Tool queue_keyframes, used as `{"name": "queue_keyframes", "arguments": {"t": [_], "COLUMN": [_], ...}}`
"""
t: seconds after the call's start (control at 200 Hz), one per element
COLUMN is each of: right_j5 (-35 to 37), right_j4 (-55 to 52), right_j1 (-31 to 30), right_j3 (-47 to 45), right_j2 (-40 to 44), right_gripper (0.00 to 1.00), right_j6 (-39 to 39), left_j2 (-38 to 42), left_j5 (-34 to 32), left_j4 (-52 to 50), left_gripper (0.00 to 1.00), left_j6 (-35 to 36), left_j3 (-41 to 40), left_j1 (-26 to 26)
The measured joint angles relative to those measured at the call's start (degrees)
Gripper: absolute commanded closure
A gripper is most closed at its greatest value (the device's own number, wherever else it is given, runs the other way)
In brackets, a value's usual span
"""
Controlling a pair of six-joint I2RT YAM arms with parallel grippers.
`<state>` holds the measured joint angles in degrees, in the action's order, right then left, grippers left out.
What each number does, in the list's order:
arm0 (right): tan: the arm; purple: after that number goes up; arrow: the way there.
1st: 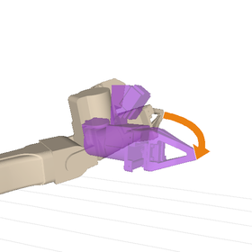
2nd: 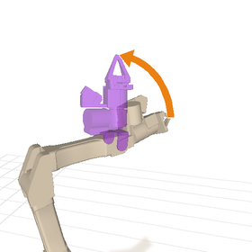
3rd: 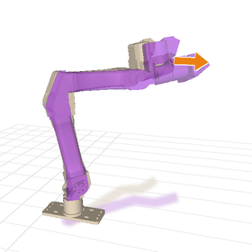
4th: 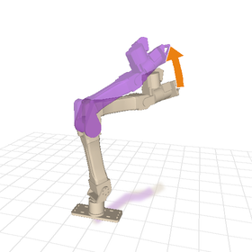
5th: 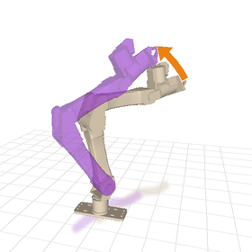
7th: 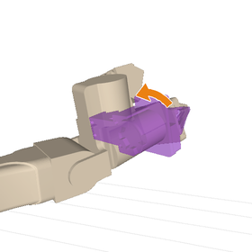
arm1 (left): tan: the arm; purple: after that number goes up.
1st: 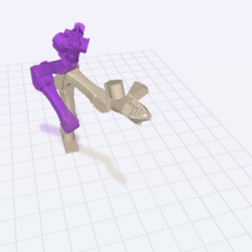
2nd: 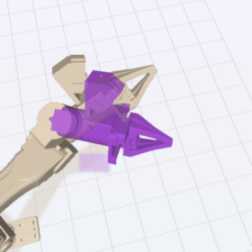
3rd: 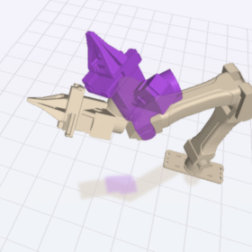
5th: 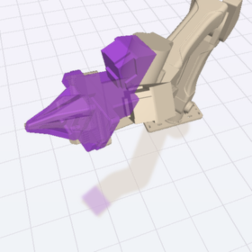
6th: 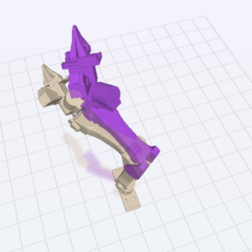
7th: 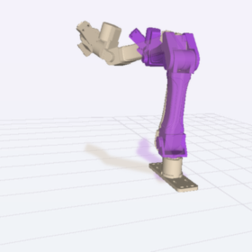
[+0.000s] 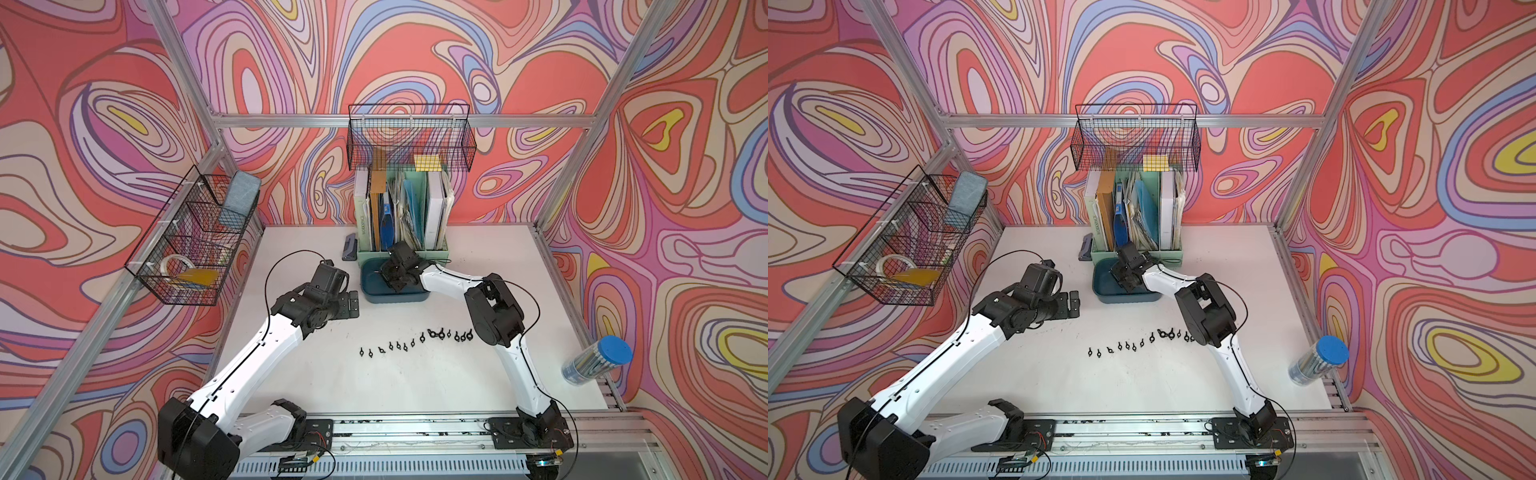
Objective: Take out the wing nut from the storage box
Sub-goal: Pick up the wing nut from the storage box.
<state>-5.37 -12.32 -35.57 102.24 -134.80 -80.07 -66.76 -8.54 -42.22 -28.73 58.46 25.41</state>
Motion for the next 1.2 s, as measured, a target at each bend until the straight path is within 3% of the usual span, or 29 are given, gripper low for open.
{"name": "queue_keyframes", "arguments": {"t": [0.576,0.806,1.202], "right_j5": [8.63,11.65,11.67], "right_j4": [2.64,2.01,1.51], "right_j1": [-0.11,-0.57,-1.2], "right_j3": [-0.9,0.81,1.81], "right_j2": [-0.44,-1.84,-2.36], "right_gripper": [0.79,0.73,0.72], "right_j6": [-6.51,-7.52,-7.91], "left_j2": [1.95,3.23,3.72], "left_j5": [1.16,1.6,1.73], "left_j4": [0.55,0.66,1.07], "left_gripper": [0.01,0.01,0.01], "left_j6": [1.4,1.64,1.77], "left_j3": [-2.71,-3.32,-4.15], "left_j1": [-0.28,-0.28,-0.28]}}
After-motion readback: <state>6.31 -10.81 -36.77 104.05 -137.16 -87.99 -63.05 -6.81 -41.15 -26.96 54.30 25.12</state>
